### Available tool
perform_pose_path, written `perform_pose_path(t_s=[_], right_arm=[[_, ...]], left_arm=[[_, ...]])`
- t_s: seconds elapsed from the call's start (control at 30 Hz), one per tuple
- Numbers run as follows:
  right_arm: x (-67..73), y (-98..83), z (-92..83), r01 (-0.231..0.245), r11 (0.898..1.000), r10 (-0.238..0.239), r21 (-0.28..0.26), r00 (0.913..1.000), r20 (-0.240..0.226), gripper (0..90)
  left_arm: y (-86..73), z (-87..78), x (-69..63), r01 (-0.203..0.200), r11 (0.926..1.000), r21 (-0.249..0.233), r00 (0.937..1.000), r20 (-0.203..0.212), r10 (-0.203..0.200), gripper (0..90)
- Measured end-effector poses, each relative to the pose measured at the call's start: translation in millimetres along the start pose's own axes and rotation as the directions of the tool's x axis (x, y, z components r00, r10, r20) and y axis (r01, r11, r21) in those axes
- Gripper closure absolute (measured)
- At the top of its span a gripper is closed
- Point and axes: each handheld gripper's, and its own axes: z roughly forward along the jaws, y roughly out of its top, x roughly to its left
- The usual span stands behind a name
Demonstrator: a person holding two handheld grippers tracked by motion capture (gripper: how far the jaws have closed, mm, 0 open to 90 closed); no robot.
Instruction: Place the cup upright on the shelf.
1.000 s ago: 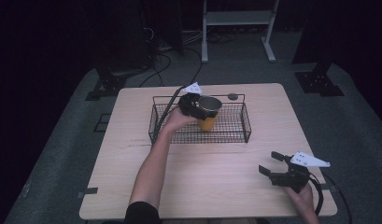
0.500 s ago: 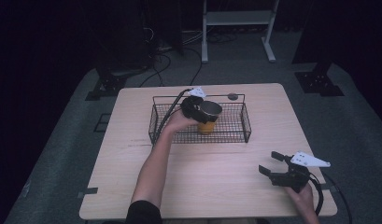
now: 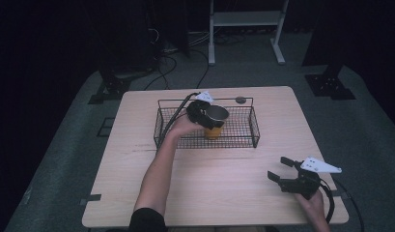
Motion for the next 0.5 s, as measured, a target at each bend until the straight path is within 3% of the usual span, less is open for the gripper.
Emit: perform_pose_path(t_s=[0.5], right_arm=[[0.1, 0.0, 0.1, 0.002, 1.000, -0.002, 0.000, 1.0000, -0.001, 13.4]], left_arm=[[-2.2, -4.3, 2.4, 0.005, 1.0000, 0.003, 0.9997, -0.024, -0.005, 3.5]])
